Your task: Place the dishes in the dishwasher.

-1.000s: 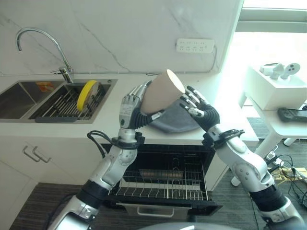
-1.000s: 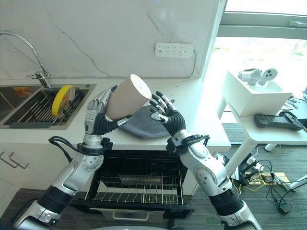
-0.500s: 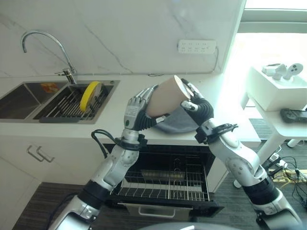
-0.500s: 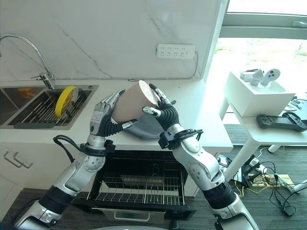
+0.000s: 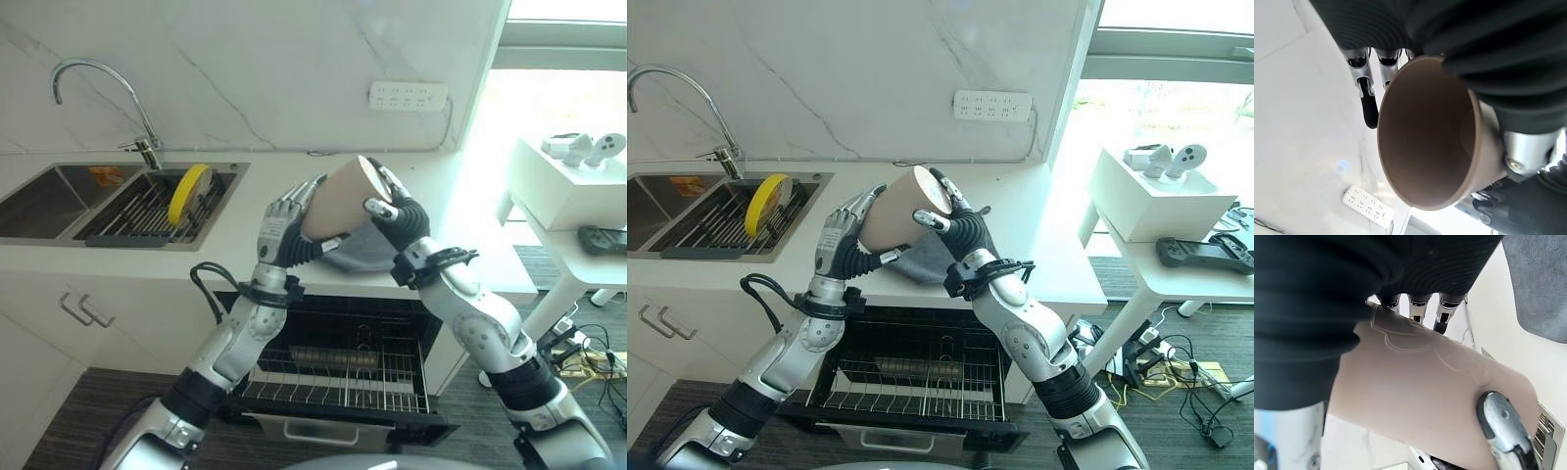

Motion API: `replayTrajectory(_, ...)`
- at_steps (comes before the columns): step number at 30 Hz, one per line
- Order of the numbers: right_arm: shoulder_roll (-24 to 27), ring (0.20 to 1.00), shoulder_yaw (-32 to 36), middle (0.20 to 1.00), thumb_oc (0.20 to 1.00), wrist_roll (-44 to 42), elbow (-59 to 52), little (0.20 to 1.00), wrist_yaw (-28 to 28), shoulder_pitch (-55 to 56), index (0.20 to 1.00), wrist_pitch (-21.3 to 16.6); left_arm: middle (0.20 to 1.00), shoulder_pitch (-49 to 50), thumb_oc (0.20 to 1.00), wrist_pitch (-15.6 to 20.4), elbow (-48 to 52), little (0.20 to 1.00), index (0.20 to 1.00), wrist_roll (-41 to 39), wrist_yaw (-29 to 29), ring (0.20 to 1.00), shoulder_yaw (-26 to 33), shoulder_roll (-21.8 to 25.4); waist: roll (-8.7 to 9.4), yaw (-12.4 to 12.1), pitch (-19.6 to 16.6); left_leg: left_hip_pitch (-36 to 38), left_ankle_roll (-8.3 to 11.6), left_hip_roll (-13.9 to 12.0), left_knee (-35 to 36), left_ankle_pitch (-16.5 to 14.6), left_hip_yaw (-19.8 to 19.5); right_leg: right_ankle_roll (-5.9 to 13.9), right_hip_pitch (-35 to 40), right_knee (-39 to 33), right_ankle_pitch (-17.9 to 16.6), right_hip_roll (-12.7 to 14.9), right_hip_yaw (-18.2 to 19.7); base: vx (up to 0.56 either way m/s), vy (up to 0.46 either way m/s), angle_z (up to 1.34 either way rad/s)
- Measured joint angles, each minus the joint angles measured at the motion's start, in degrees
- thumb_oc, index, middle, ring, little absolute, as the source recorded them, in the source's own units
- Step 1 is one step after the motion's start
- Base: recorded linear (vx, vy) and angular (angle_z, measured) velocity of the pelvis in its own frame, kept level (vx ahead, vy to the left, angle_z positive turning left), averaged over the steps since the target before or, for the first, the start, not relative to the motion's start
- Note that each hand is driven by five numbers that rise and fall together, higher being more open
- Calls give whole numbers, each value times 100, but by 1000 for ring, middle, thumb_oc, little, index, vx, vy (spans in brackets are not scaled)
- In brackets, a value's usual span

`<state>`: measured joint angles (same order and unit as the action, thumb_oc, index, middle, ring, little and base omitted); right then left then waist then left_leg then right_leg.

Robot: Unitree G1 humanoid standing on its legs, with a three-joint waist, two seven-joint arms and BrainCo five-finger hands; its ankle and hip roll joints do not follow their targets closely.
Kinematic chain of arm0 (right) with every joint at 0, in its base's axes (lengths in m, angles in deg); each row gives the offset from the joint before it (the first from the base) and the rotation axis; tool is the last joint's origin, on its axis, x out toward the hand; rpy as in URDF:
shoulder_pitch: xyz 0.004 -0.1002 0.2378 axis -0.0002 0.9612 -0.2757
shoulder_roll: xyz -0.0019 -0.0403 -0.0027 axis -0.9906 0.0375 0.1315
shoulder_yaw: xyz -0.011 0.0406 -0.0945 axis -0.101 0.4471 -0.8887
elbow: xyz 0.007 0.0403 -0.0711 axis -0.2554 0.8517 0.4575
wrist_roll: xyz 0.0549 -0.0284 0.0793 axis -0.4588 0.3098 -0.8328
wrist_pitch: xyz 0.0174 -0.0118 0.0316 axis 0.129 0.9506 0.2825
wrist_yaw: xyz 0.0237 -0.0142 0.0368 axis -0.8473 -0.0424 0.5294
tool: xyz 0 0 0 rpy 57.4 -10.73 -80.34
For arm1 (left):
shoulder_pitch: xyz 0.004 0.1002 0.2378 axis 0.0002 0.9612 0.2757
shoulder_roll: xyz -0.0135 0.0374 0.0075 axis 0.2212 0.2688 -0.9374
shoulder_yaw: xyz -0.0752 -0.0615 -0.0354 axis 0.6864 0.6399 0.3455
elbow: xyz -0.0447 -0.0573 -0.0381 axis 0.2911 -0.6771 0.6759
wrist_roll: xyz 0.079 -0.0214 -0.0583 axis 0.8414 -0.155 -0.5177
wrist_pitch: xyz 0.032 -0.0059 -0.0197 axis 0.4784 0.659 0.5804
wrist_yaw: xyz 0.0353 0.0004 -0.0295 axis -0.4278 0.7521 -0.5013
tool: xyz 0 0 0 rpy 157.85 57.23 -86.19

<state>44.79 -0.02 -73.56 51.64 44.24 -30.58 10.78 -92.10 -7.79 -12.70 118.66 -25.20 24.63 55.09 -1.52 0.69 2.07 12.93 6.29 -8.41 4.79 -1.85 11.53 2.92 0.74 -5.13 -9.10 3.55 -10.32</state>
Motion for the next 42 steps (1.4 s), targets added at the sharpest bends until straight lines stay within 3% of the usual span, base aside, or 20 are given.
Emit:
replayTrajectory(12,-157,1000,39,1000,1000,-4,-14,1000,-123,-205,1000,-9,200,-160,200,-576,446,200,200,-617,-342,200,47,-33,21,-6,3,-65,-2,-1,4,-1,-39,3,-22,0,8,7,-45,1,3,1)
replayTrajectory(30,-231,1000,-7,1000,1000,4,18,1000,-371,-234,1000,-6,200,-187,200,-768,451,200,200,-704,-368,200,40,-158,47,-33,42,-92,-2,-6,0,-2,-125,34,-21,-24,45,18,-135,1,6,2)
replayTrajectory(35,-229,1000,-147,1000,1000,9,207,1000,-543,-241,1000,-3,200,-188,200,-813,242,200,200,-146,-56,200,-77,-135,59,-7,51,-87,-2,-4,0,-2,-120,35,-21,-24,45,16,-128,0,0,0)
replayTrajectory(42,-225,1000,-647,1000,1000,18,554,1000,-565,-240,1000,260,200,-211,200,-454,-282,200,200,368,717,200,-308,-167,71,27,72,-77,-2,-12,-1,-2,-93,34,-23,-21,44,5,-107,0,0,0)
